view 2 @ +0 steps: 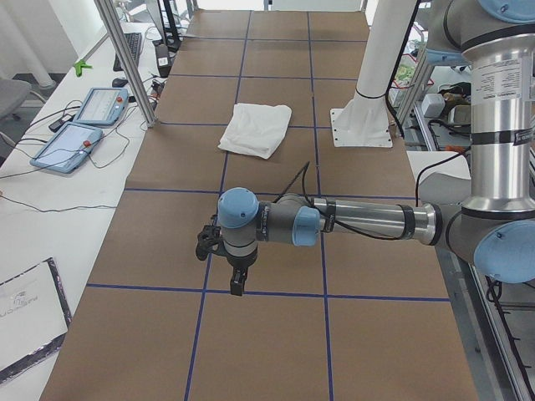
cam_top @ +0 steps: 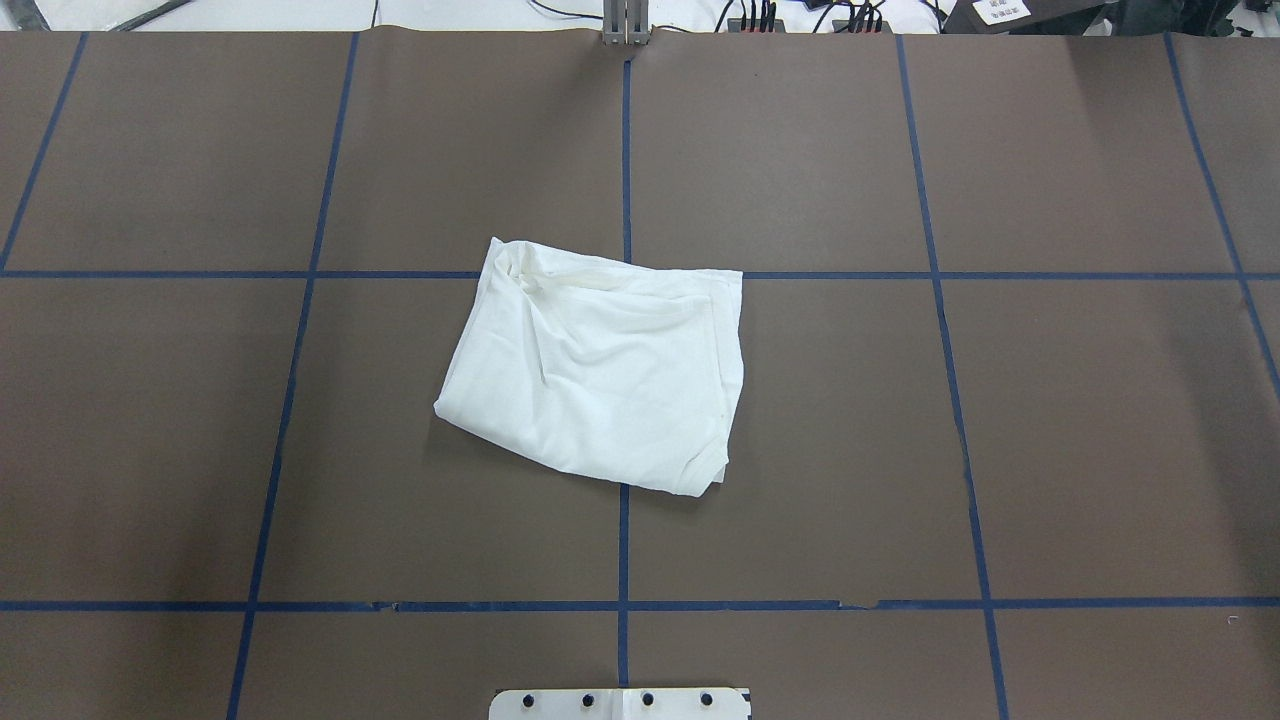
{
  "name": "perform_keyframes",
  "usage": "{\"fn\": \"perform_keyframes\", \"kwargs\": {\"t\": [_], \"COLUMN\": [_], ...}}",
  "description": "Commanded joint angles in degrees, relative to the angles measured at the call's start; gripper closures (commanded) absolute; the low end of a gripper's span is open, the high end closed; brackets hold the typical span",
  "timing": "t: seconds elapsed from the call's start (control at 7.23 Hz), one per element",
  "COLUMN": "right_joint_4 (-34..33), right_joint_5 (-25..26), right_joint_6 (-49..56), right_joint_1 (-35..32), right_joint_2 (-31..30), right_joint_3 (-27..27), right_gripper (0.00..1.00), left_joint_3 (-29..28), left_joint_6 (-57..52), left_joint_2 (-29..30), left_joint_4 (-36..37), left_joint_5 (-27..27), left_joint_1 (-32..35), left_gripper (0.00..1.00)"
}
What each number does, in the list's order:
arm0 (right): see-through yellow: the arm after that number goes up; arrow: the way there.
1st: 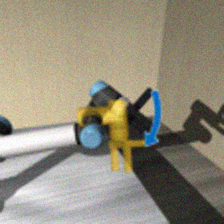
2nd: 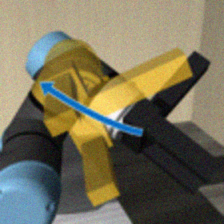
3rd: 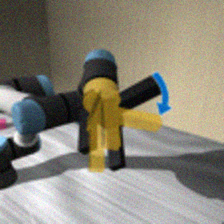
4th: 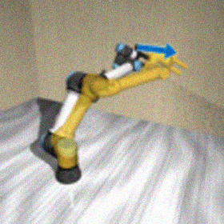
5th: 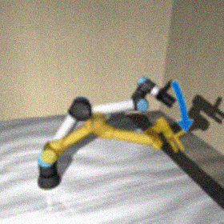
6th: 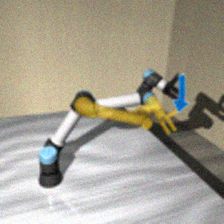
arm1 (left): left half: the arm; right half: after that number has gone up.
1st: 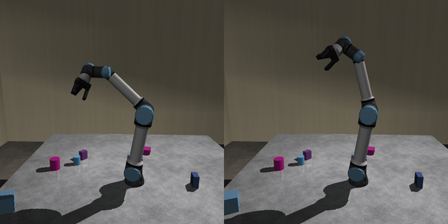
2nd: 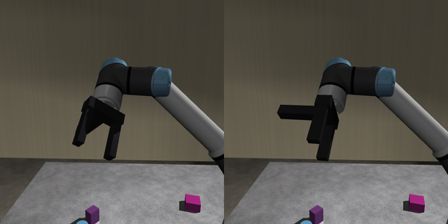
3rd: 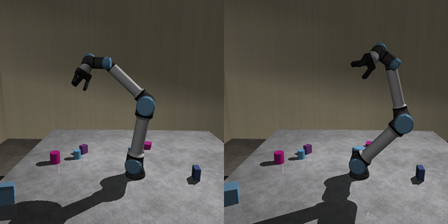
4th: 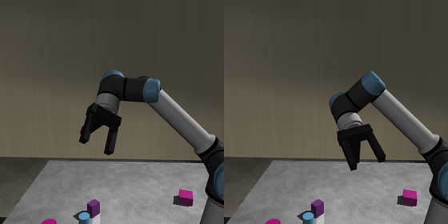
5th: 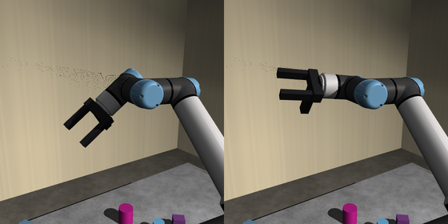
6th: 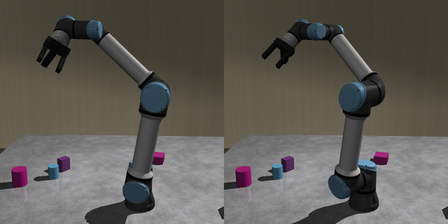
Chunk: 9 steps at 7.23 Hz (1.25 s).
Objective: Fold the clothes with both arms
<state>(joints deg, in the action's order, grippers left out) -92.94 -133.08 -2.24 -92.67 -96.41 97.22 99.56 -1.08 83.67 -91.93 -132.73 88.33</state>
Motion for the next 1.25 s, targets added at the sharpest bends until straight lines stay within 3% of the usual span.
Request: {"fn": "perform_keyframes", "kwargs": {"t": [0.0, 1.11], "right_joint_4": [0.0, 0.0], "right_joint_5": [-0.1, -0.2], "right_joint_6": [0.0, 0.0], "right_joint_1": [0.0, 0.0], "right_joint_2": [0.1, 0.4], "right_joint_3": [0.4, 0.4], "right_gripper": [0.0, 0.0], "left_joint_3": [-0.1, -0.7], "left_joint_6": [1.2, 1.2], "left_joint_2": [0.0, 0.2], "left_joint_4": [0.0, -0.1], "left_joint_5": [-0.2, -1.3], "left_joint_1": [0.0, 0.0], "left_gripper": [0.0, 0.0]}}
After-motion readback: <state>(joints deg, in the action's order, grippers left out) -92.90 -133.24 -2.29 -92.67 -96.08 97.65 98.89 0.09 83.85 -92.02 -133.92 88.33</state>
